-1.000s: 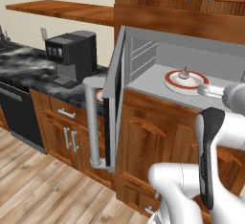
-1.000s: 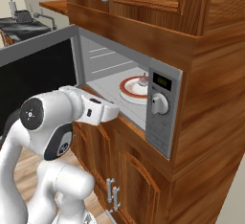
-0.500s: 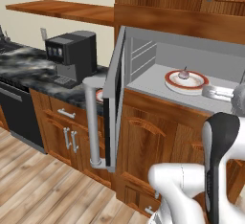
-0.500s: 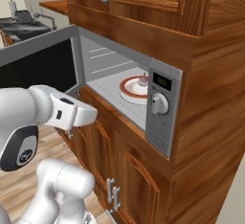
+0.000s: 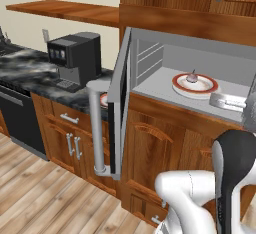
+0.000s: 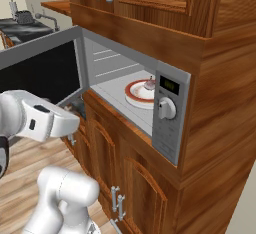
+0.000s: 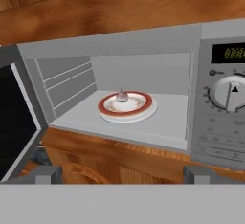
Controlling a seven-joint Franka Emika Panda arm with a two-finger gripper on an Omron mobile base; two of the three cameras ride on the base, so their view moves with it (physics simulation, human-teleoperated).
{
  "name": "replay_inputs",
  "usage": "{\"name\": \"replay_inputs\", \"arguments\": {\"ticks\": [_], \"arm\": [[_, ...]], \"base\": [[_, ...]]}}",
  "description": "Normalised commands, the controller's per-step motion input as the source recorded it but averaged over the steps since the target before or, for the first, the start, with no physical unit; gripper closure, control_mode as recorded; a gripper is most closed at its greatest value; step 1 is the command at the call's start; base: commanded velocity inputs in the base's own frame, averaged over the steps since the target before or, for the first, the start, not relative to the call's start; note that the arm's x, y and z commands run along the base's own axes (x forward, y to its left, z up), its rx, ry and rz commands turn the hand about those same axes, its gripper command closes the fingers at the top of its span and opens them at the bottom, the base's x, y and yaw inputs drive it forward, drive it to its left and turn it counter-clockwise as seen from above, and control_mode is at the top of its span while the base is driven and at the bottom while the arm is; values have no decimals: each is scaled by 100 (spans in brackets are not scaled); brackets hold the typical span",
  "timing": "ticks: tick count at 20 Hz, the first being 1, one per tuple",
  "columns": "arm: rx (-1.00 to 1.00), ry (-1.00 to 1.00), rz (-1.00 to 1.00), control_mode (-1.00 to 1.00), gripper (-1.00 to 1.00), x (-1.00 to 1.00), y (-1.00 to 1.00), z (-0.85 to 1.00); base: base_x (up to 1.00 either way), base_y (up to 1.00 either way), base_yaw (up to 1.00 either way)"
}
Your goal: Pick the garlic from the counter and place it in the microwave. Then turn on the microwave.
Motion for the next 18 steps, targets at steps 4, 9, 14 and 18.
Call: {"name": "replay_inputs", "arguments": {"ticks": [4, 9, 14, 18], "arm": [[-3, -8, 0, -100, -100, -41, 32, 0], [-2, -5, 0, -100, -100, -34, 33, 0], [-1, -4, 0, -100, -100, -34, 36, -1], [-3, -5, 0, -100, -100, -27, 29, -9]], "base": [[0, 0, 0], [0, 0, 0], [0, 0, 0], [0, 0, 0]]}}
